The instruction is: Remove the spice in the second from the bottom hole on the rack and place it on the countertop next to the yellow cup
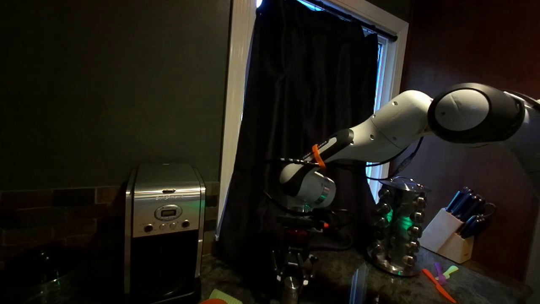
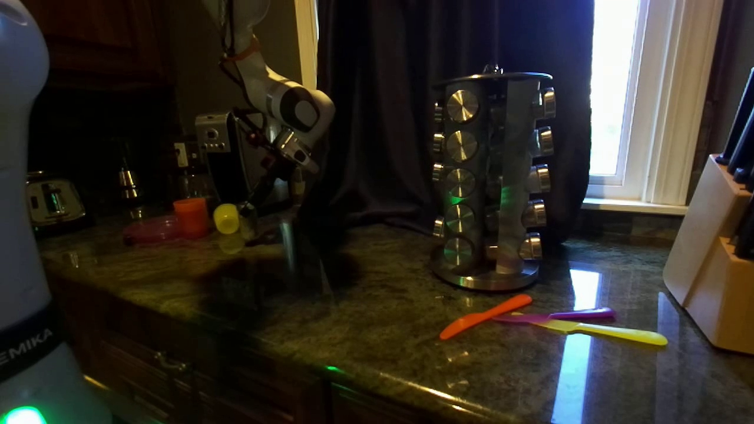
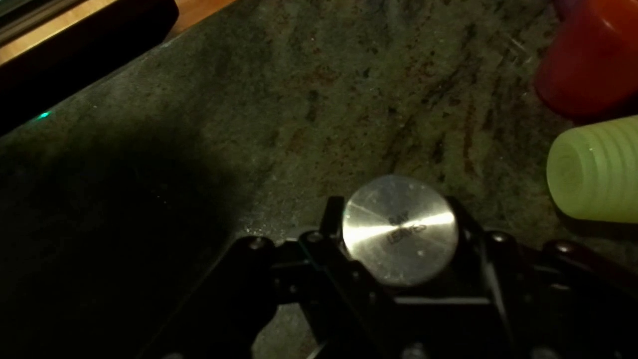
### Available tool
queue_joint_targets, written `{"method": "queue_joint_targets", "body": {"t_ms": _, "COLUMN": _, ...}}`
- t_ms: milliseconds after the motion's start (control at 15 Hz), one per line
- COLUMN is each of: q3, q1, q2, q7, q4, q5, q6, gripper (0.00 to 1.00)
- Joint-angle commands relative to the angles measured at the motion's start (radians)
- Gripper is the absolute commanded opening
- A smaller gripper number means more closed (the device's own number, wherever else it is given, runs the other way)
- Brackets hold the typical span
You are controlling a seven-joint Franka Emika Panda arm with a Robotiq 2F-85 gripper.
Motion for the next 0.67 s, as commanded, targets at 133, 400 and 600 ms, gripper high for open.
{"method": "queue_joint_targets", "body": {"t_ms": 133, "q3": -0.01, "q1": 0.014, "q2": 0.048, "q7": -0.013, "q4": 0.05, "q5": -0.019, "q6": -0.02, "gripper": 0.25}}
{"method": "queue_joint_targets", "body": {"t_ms": 400, "q3": -0.011, "q1": 0.017, "q2": 0.057, "q7": -0.015, "q4": 0.055, "q5": -0.027, "q6": -0.018, "gripper": 0.25}}
{"method": "queue_joint_targets", "body": {"t_ms": 600, "q3": -0.011, "q1": 0.022, "q2": 0.063, "q7": -0.014, "q4": 0.058, "q5": -0.039, "q6": -0.018, "gripper": 0.25}}
